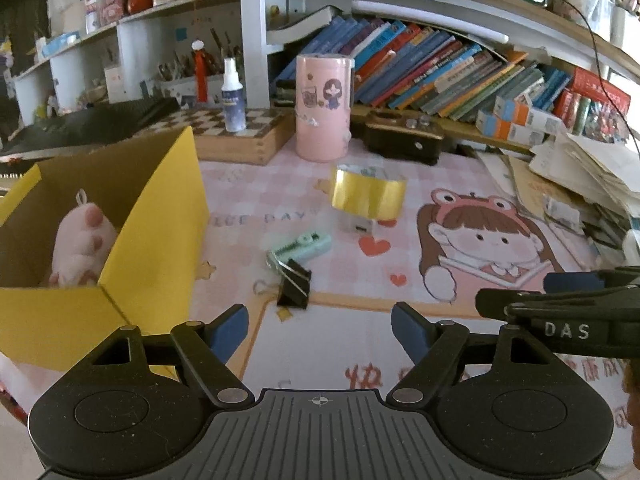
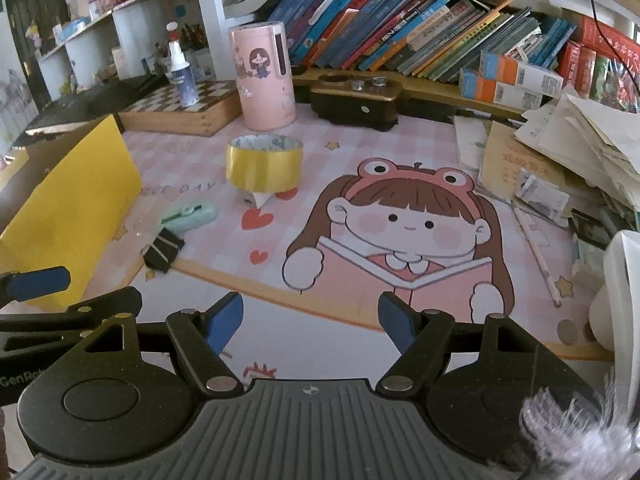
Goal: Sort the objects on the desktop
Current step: 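Move the left gripper down toward the black binder clip, then close the left gripper on the black binder clip while the right grasps the yellow tape roll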
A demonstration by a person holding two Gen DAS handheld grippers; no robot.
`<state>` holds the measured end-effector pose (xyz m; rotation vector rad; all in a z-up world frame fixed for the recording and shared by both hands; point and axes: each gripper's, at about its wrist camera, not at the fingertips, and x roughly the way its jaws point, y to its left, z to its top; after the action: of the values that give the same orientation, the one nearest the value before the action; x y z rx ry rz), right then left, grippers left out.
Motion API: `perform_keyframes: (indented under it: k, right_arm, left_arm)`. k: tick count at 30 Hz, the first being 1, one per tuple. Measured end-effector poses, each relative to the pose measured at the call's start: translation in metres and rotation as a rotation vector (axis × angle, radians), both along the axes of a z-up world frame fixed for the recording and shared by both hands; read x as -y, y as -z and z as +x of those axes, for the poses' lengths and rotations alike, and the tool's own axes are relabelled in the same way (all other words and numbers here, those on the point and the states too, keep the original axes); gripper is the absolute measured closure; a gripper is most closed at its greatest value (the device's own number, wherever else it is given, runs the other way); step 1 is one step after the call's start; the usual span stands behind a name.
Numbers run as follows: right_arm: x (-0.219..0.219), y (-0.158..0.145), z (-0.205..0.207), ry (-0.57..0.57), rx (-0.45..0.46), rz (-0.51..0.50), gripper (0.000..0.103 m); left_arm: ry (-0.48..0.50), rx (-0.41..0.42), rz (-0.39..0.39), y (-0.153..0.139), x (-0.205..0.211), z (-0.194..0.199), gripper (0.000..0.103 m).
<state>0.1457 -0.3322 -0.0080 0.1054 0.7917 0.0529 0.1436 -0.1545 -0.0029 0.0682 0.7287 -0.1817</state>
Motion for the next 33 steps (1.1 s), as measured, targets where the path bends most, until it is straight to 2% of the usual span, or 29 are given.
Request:
perform_keyframes:
  k: [11,21,26,31,33]
  right_arm:
    - [0.001,-0.006,0.033,-0.018,0.056,-0.006,0.031]
    - [-0.005,-0.005,0.058,-0.058,0.080,-0.006,0.031]
    - [-0.005,-0.003,0.062,-0.068,0.075,-0.001,0.031]
    - [-0.008,-0.001,0.067,-0.100,0.090,-0.009,0.030]
    - [-0.010,0.001,0.070,-0.120,0.099,-0.016,0.029]
  left_arm:
    - [-0.061,-0.007,0.022,0.018,0.010,0.041,0.040]
    - [-0.172,-0.038,-0.009,0.037,0.003,0.072,0.053]
    - [-0.199,-0.047,-0.009,0.048,0.000,0.084,0.064]
    - [-0.176,-0.040,-0.034,0.050,-0.001,0.087,0.088]
    - [-0.162,-0.025,-0.030,0.048,0.000,0.085,0.091]
